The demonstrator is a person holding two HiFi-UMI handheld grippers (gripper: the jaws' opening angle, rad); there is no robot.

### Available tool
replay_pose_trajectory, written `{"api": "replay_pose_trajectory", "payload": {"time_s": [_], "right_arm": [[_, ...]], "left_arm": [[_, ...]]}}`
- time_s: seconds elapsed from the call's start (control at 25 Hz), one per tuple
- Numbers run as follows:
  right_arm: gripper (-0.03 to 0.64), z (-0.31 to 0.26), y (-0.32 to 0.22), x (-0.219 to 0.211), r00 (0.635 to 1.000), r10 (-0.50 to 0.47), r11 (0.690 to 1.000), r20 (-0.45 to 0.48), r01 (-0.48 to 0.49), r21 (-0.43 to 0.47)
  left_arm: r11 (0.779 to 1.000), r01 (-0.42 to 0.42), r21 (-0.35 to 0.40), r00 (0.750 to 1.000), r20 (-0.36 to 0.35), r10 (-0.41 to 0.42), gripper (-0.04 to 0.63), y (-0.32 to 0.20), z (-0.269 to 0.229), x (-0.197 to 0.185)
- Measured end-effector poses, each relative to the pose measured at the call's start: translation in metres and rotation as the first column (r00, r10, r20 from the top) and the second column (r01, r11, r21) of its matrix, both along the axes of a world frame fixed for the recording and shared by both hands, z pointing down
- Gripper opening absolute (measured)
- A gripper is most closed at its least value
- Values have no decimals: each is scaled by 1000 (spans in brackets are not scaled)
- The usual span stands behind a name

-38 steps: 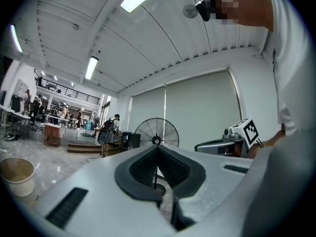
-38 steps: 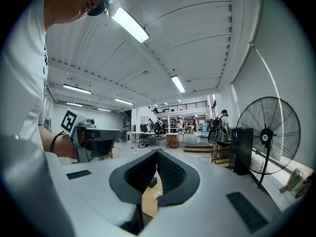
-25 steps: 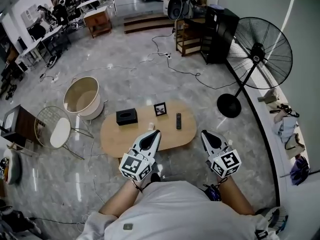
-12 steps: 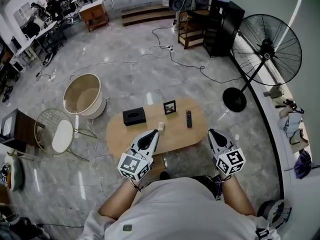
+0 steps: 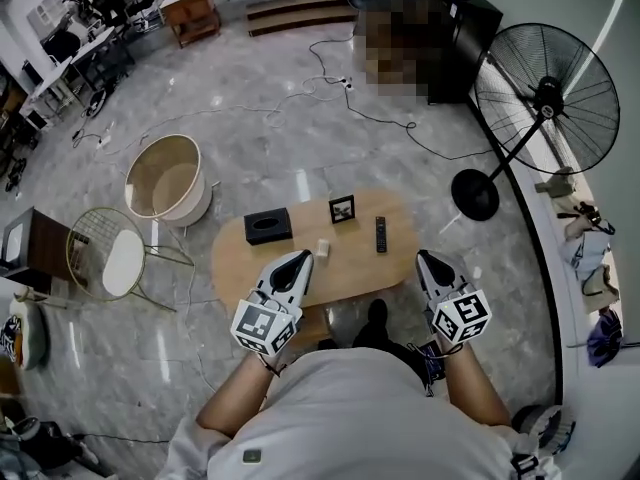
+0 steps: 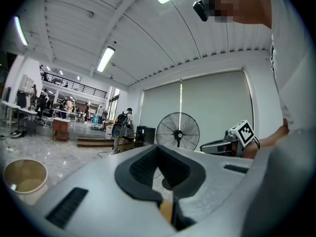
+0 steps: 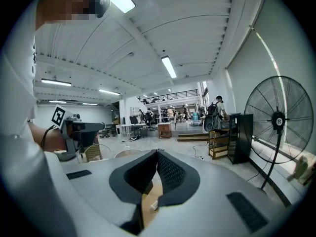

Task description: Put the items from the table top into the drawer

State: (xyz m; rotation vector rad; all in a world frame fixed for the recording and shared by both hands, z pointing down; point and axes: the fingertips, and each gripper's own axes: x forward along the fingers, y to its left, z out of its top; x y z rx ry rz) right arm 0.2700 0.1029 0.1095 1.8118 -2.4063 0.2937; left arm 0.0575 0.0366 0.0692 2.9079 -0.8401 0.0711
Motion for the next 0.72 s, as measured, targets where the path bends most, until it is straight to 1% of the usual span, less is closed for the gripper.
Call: {"api": "replay_pose_trajectory", "payload": {"time_s": [0.32, 0.52, 0.72], "right_arm": [[26, 35, -43, 17, 995, -89, 993, 33, 91, -69], [26, 62, -69, 30, 991, -122, 985, 58, 128, -119], [28, 108, -89, 41, 985, -153, 962, 74, 166, -217]], "left_arm": [[997, 66, -35, 997, 51, -64, 9, -23, 21, 21], [994, 82, -76, 993, 86, -75, 9, -44, 44, 41], [988, 88, -124, 990, 119, -73, 9, -67, 78, 61]]}}
